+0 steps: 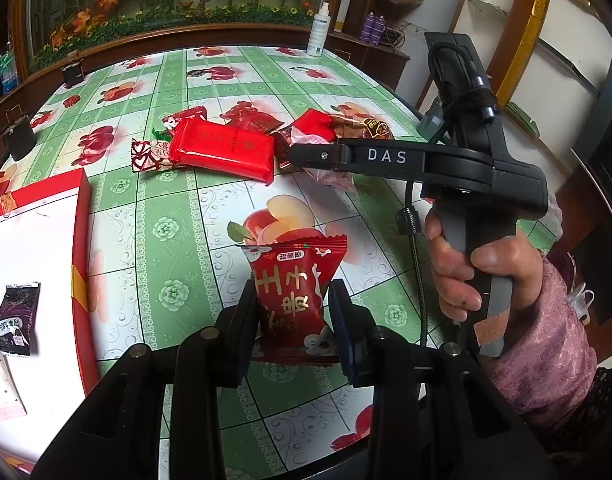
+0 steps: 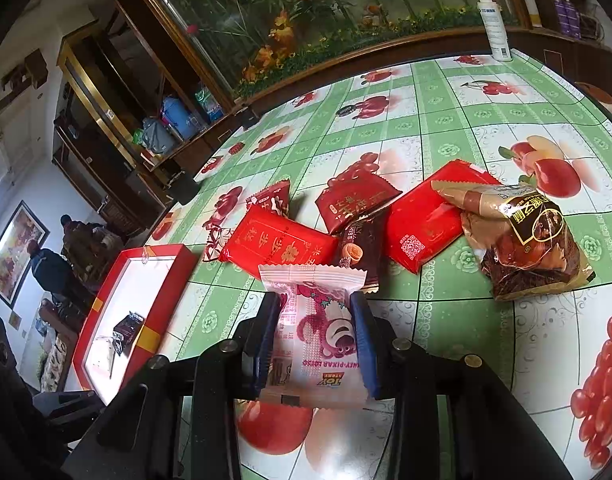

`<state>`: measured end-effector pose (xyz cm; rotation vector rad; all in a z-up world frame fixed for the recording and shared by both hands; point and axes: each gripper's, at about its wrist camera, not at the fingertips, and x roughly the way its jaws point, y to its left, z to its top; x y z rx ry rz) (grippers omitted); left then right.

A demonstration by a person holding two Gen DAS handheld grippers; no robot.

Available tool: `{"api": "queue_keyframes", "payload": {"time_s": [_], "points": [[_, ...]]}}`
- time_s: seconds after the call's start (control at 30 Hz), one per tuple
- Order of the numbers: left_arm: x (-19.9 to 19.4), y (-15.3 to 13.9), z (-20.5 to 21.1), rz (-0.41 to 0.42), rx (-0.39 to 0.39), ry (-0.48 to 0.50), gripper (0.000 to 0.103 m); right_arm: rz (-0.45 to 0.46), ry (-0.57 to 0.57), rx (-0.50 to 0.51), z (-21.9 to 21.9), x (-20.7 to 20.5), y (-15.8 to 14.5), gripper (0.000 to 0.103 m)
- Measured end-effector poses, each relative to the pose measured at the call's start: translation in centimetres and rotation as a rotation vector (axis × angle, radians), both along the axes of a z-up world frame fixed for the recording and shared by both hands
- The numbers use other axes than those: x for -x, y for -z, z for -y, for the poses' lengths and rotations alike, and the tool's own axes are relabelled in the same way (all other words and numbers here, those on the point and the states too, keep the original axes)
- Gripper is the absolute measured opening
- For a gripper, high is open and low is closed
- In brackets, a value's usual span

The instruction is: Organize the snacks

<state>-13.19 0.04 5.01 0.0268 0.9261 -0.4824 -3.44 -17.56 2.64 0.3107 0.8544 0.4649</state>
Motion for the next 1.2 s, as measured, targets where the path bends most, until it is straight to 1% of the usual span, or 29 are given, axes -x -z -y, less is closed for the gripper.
{"api": "queue_keyframes", "payload": {"time_s": [0.23,0.5,0.7,0.87,0.97,1.07,1.2], "points": [[0.1,-0.7,-1.2,0.020,0.028,-0.019,0.032,-0.007,0.004,0.017,-0.3,-0.4,0.3,0.037],[0.1,-1.2,-4.7,0.038,0.077,-0.083,0.032,-0.005,0.024,0.045,-0.4,-0.5,0.7,0.037],[0.0,-1.6,-7.5,0.056,0.100,-0.138,0.032,-0.004,0.049,0.051,-0.3,-0.7,0.9,0.037],[0.2,-2.3,-10.5,0.090,0.116,-0.203,0.032,-0.012,0.082,-0.004,0.2,-0.9,0.8,0.037],[0.3,-2.5,-12.6,0.102,0.119,-0.251,0.032,-0.007,0.087,-0.034,-0.2,-0.8,0.6,0.037],[0.4,-2.5,-14.5,0.106,0.114,-0.300,0.032,-0.013,0.061,-0.088,-1.5,-0.9,0.5,0.037],[0.8,-1.9,-17.1,0.101,0.102,-0.372,0.032,-0.007,-0.006,-0.109,-4.6,-0.6,0.3,0.036]]}}
